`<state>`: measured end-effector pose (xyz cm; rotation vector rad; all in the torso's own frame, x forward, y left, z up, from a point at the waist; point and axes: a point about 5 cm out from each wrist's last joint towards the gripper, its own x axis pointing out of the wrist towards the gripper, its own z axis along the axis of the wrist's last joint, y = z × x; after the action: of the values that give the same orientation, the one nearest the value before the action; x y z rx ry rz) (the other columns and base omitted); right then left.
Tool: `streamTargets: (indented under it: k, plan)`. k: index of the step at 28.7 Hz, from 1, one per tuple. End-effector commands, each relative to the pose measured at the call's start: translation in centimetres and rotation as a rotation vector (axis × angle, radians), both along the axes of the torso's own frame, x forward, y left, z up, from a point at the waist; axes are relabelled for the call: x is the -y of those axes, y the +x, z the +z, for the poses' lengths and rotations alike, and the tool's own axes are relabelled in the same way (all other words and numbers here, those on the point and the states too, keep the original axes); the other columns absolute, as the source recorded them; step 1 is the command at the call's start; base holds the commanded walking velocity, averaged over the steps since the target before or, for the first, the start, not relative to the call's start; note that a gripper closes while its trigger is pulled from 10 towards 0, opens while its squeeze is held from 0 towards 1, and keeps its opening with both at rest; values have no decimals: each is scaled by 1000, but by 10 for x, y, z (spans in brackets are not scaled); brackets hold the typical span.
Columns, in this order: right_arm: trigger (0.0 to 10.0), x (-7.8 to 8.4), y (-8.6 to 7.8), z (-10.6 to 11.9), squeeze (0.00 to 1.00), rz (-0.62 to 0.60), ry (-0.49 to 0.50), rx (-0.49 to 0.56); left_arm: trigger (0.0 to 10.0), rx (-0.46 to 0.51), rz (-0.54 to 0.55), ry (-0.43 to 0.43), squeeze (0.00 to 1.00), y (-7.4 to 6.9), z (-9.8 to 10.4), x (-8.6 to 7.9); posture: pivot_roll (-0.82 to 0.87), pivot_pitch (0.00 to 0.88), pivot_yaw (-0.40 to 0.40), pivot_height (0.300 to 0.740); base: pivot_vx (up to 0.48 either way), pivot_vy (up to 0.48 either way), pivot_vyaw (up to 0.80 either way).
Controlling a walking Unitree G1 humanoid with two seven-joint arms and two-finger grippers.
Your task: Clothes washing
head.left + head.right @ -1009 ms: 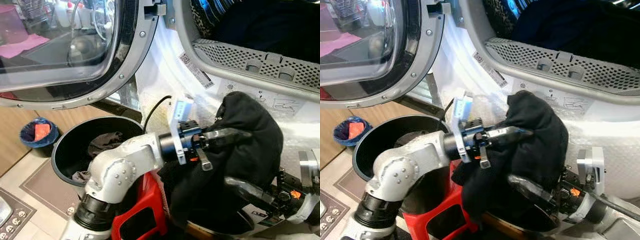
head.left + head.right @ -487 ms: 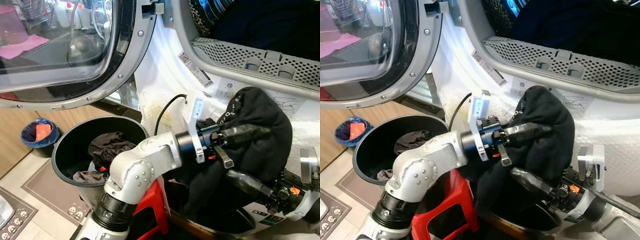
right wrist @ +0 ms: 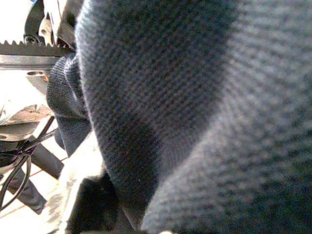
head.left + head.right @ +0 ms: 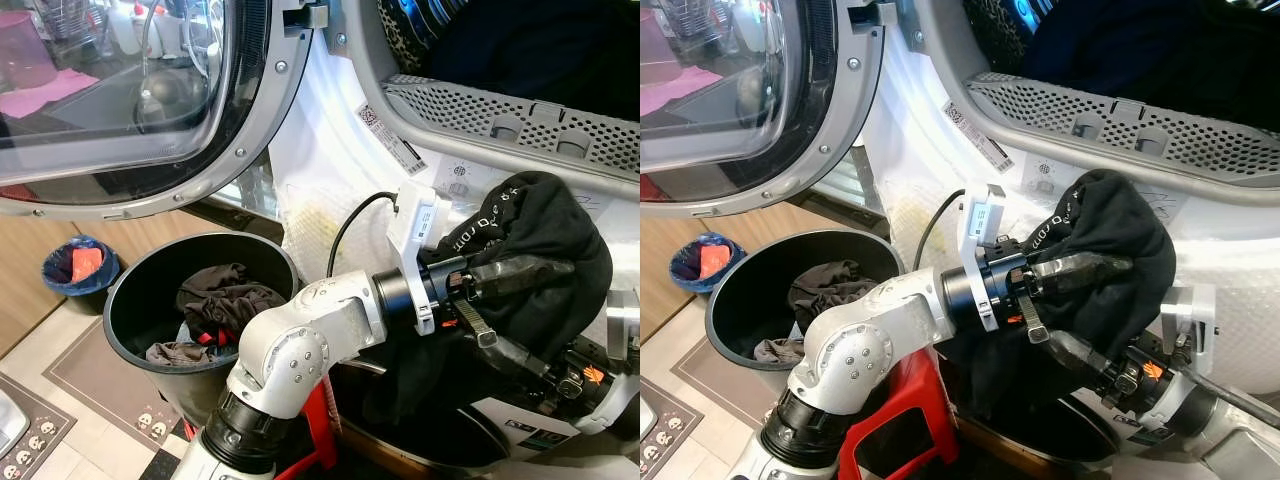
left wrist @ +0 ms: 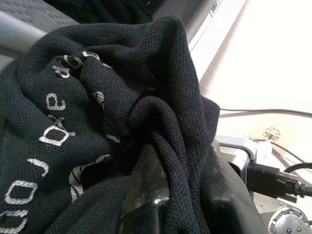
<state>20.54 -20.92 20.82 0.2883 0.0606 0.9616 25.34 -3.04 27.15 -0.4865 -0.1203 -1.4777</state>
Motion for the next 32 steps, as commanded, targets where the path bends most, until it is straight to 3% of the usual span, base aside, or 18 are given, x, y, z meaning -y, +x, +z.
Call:
streamTargets:
  k: [1, 12, 14, 15, 32]
  plan:
    - [0, -2, -1, 4, 0, 15, 5, 12, 10000, 46, -48, -21, 0, -12, 9, 5, -22, 186, 28, 740, 0, 0, 0]
    - [0, 1, 2, 3, 0, 6, 8, 13, 10000, 52, -21, 17, 31, -11, 7, 2, -8, 184, 20, 740, 0, 0, 0]
    - [0, 1, 2, 3, 0, 6, 11, 13, 10000, 55, -17, 19, 294, -11, 6, 2, -7, 183, 19, 740, 0, 0, 0]
    - [0, 1, 3, 3, 0, 6, 11, 13, 10000, 47, -25, 19, 1000, -12, 6, 2, -6, 184, 20, 740, 0, 0, 0]
    - [0, 12, 5, 0, 0, -26, 12, 9, 10000, 121, 14, 97, 1000, -21, 3, -9, 6, 171, 18, 740, 0, 0, 0]
